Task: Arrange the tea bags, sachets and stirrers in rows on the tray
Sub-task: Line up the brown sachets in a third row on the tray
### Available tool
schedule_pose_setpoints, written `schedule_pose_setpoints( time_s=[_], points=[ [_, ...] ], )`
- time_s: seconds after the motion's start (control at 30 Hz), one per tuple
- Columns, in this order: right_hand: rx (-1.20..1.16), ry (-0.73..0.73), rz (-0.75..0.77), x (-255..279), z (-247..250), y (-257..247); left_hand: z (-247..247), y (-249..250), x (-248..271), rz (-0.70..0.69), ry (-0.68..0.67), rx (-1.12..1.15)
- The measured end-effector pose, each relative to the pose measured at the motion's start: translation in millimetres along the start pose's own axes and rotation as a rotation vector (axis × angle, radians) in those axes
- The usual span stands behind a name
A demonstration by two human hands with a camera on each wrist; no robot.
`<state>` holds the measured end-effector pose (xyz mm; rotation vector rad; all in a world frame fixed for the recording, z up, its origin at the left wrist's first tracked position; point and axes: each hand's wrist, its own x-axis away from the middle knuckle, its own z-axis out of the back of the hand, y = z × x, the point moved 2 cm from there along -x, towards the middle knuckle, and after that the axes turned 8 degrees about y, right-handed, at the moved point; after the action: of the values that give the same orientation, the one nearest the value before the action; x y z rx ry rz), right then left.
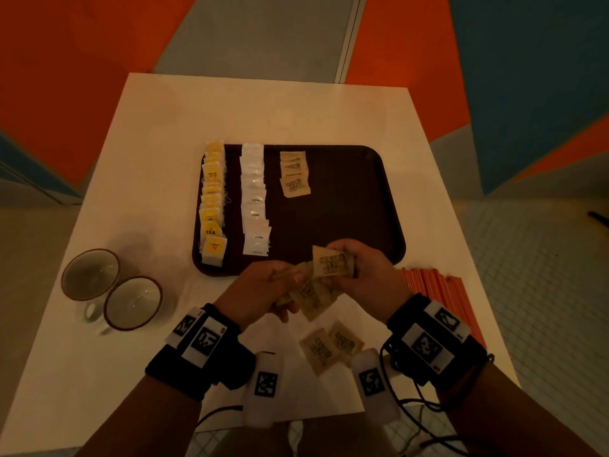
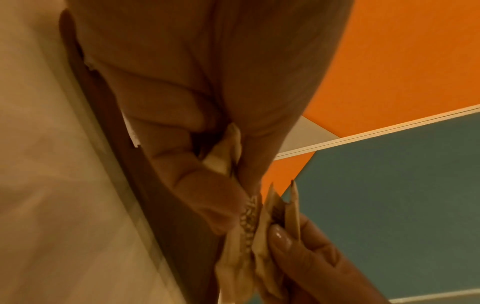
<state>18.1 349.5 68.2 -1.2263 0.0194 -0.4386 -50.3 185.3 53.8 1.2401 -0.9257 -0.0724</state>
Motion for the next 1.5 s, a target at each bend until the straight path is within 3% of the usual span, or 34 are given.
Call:
schedule_pose_setpoints(
  time_s=[0.1,0.2,0.27,0.37,0.5,0.63,0.8,0.9,1.07,1.23,1.4,1.5],
  points=[
    [-0.097,0.132,-0.057,1,5,8,3,-4,-5,-0.006,0.13,0.083],
    [-0.222,0.141,-0.179,9,1,18,3,-5,-7,-0.027,0.202,0.207],
    [-0.264,0.135,-0.235,12,-5,24,-1,-4,-7,-0.025,0.163,0.205],
    [-0.19,0.149,-0.191,9,-3,21,-9,-4,-5,0.057,0.062,0.167],
    [-0.001,-0.022,-0.046,4,7,4,-11,-4,-5,0.168,-0.056,0.08],
    [0.123,-0.132,-0.035,0,4,-1,-17,1,-5,0.049,-0.073,-0.041],
    [0.124,-0.081,0.002,-2,2,-2,-16,5,-11,-0.04,0.11,-0.081],
    [0.049,-0.041,-0.008,-4,2,1,-19,7,-9,-0.029,0.069,0.038],
    [-0.004,0.025,-0.025,-5,-2,5,-30,8,-6,0.096,-0.065,0.435],
    [-0.028,0.148,-0.007,-8,1,3,-38,5,-7,0.07,-0.109,0.501],
    [-0.016,0.093,0.001,-11,5,0,-36,2,-10,-0.003,-0.011,0.438],
    [-0.152,0.205,-0.086,-13,13,5,-31,0,-14,0.023,0.085,0.482]
  ],
)
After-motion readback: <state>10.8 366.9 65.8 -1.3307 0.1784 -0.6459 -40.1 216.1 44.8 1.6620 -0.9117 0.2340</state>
